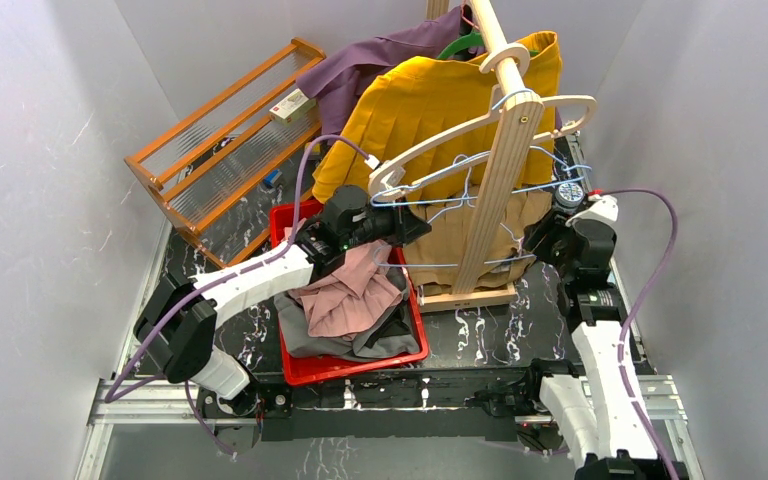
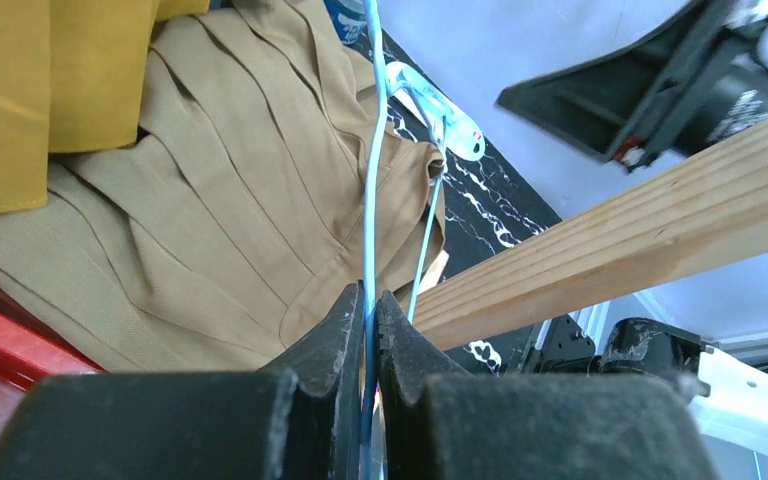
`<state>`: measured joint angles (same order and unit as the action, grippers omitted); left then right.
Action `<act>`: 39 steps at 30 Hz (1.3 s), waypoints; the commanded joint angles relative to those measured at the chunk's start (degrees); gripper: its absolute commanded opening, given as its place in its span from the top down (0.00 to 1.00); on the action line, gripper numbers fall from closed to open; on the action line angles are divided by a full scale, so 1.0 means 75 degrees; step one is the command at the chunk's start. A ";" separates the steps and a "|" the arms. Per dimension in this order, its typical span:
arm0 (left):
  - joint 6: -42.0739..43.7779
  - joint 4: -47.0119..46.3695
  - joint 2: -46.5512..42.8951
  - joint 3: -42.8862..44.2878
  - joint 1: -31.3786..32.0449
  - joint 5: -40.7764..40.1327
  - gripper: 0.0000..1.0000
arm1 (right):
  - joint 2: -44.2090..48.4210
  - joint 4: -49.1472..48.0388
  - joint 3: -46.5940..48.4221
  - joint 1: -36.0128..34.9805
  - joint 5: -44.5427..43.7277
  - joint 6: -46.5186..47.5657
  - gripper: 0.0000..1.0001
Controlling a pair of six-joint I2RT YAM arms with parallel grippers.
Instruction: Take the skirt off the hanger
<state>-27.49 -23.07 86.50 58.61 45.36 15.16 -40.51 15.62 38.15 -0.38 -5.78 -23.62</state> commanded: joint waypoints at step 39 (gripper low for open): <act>0.0133 -0.0028 -0.0646 0.0611 -0.0259 0.0742 1.00 | -0.1493 -0.2746 -0.0864 0.0227 0.1920 0.0212 0.69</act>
<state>-25.89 -21.71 84.33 61.12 43.75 18.96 -50.33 -0.84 30.48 1.10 7.73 -22.65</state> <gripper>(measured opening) 0.031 0.322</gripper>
